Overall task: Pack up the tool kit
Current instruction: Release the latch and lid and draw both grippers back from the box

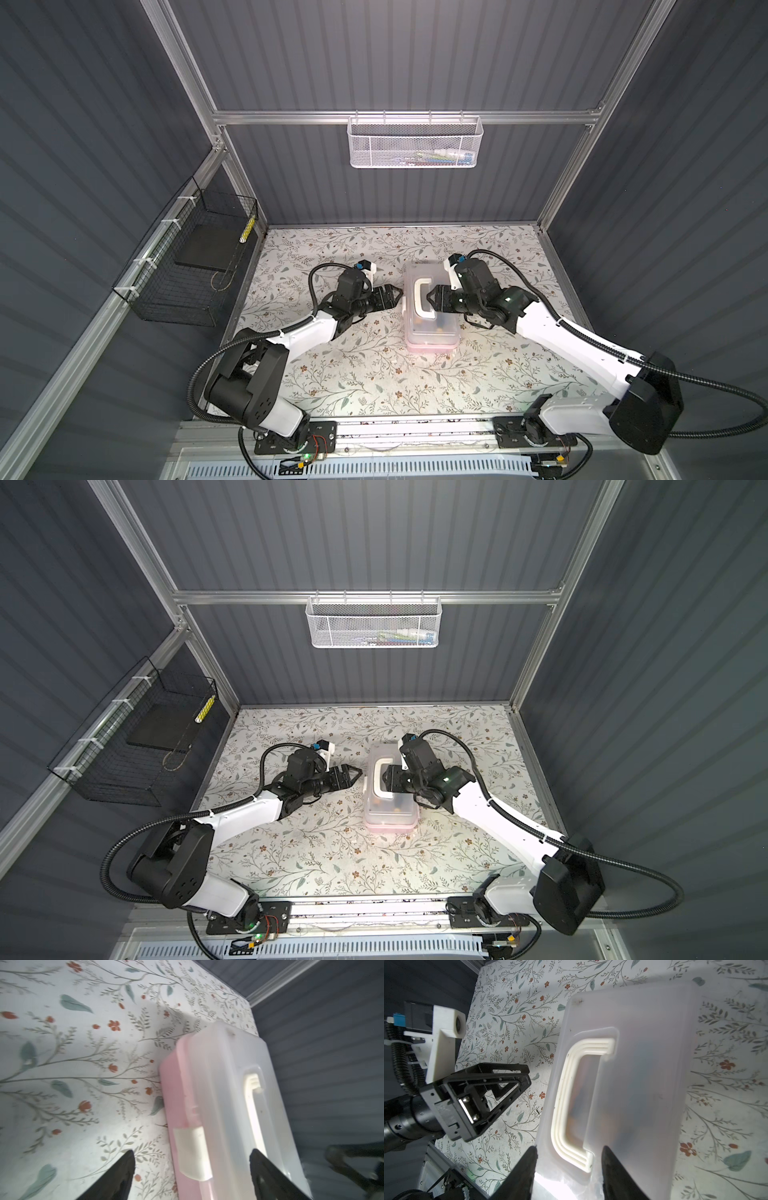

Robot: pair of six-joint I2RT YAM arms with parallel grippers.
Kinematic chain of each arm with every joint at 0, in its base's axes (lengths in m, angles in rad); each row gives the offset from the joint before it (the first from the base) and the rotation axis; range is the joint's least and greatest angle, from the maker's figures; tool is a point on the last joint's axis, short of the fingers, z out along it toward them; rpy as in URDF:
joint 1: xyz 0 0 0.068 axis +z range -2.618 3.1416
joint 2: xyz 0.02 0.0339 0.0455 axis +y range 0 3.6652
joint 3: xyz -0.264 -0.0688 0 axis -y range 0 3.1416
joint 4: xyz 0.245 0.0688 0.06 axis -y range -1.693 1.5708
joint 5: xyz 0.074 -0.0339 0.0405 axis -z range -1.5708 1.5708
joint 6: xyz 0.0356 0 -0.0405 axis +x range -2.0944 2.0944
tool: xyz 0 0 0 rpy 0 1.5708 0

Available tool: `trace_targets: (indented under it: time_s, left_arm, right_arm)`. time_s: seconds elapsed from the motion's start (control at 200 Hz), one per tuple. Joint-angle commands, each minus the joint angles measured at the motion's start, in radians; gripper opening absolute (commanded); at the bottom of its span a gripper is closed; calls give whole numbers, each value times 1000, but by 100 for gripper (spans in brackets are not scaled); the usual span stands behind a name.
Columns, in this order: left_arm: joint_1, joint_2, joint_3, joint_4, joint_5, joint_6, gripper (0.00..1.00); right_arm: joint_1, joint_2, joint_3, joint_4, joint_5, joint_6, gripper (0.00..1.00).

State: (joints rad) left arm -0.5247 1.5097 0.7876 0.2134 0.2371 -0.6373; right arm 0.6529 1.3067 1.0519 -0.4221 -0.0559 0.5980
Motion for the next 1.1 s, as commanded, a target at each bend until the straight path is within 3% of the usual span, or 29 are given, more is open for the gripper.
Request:
trace_targets:
  time_s: [0.0,0.345,0.535,0.901,1.091]
  left_arm:
    - [-6,-15,14,-160,-172,60,86]
    - [-15,105,-21,-27,-103,31,83]
    - [-24,156,16,-25,-92,38,82]
    - [-64,212,100,-34,-78,43,81]
    - [-67,197,101,-75,-112,46,81]
  right_arm:
    - [-29,-43,22,-76,45,-19,52]
    - [-157,-122,-102,-136,169,34,52]
    - [-198,-124,-184,-63,106,49,51]
    - [-198,-29,-194,28,-12,60,50]
    - [-198,-36,-193,54,-7,50,51]
